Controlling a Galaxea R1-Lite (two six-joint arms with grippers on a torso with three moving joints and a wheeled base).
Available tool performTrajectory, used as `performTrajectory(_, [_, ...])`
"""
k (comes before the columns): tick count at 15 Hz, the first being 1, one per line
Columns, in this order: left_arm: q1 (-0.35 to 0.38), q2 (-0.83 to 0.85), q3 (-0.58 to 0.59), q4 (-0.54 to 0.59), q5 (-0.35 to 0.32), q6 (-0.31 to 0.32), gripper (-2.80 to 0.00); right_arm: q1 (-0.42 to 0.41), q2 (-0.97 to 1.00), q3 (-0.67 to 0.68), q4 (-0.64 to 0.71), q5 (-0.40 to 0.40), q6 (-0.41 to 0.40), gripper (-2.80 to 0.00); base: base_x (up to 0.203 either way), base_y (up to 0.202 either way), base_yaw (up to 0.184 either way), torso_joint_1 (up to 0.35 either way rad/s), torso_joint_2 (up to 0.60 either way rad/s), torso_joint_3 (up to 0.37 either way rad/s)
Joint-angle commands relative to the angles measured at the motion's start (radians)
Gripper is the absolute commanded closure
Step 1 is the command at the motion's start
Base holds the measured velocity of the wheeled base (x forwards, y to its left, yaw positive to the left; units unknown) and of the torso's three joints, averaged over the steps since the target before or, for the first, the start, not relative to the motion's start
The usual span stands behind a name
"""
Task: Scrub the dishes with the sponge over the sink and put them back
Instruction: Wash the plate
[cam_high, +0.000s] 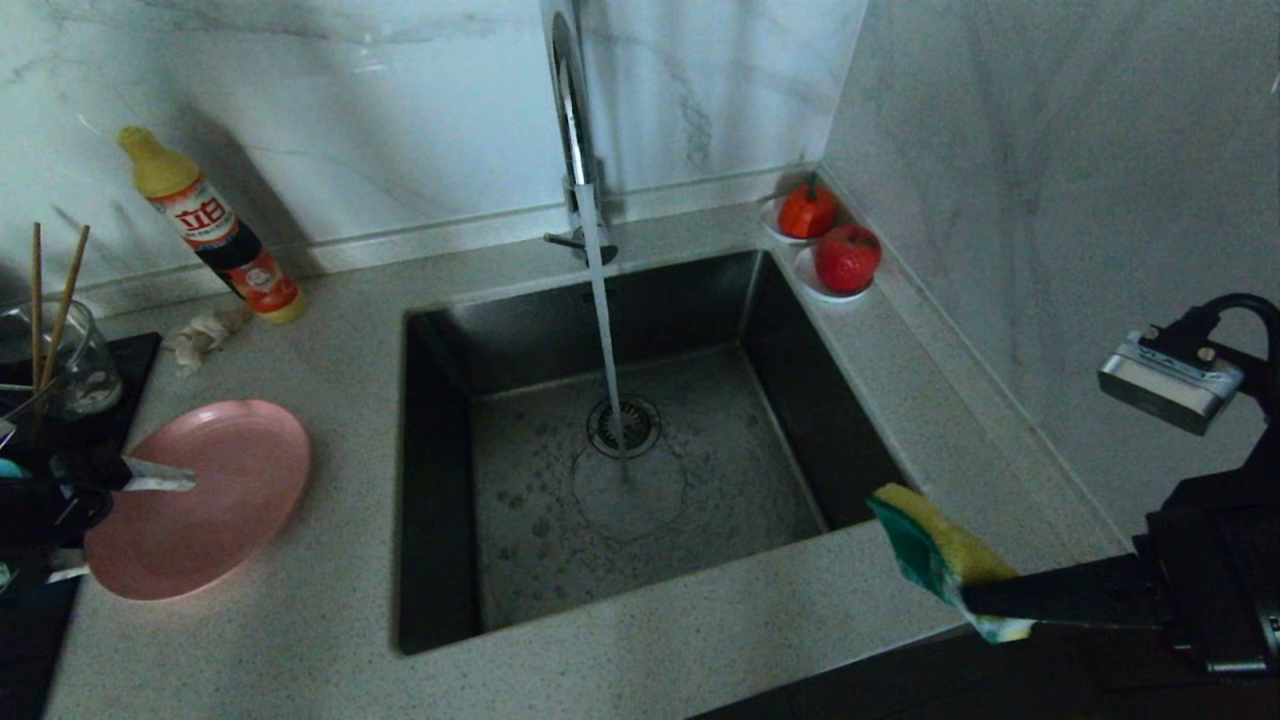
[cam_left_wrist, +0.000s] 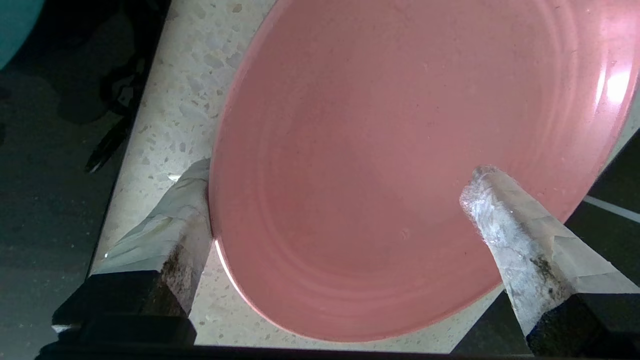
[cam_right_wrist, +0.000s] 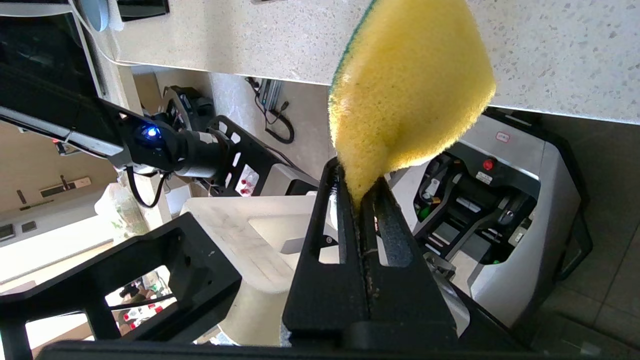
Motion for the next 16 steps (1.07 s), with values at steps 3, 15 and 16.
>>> performTrajectory(3, [0.001, 0.042, -0.002, -0.028, 0.005, -0.005, -2.8, 0.001, 0.013, -0.001, 0.002, 0.003, 0.002, 0.0, 0.0, 0.0, 0.0, 0.0, 0.0, 0.0])
performTrajectory(15, [0.001, 0.077, -0.019, -0.03, 0.009, 0.0, 0.0, 0.001, 0.024, -0.002, 0.0, 0.001, 0.002, 0.0, 0.0, 0.0, 0.0, 0.0, 0.0, 0.0])
performTrajectory(16, [0.0, 0.079, -0.033, -0.028, 0.022, -0.001, 0.0, 0.001, 0.024, -0.001, 0.0, 0.001, 0.002, 0.0, 0.0, 0.0, 0.0, 0.0, 0.0, 0.0])
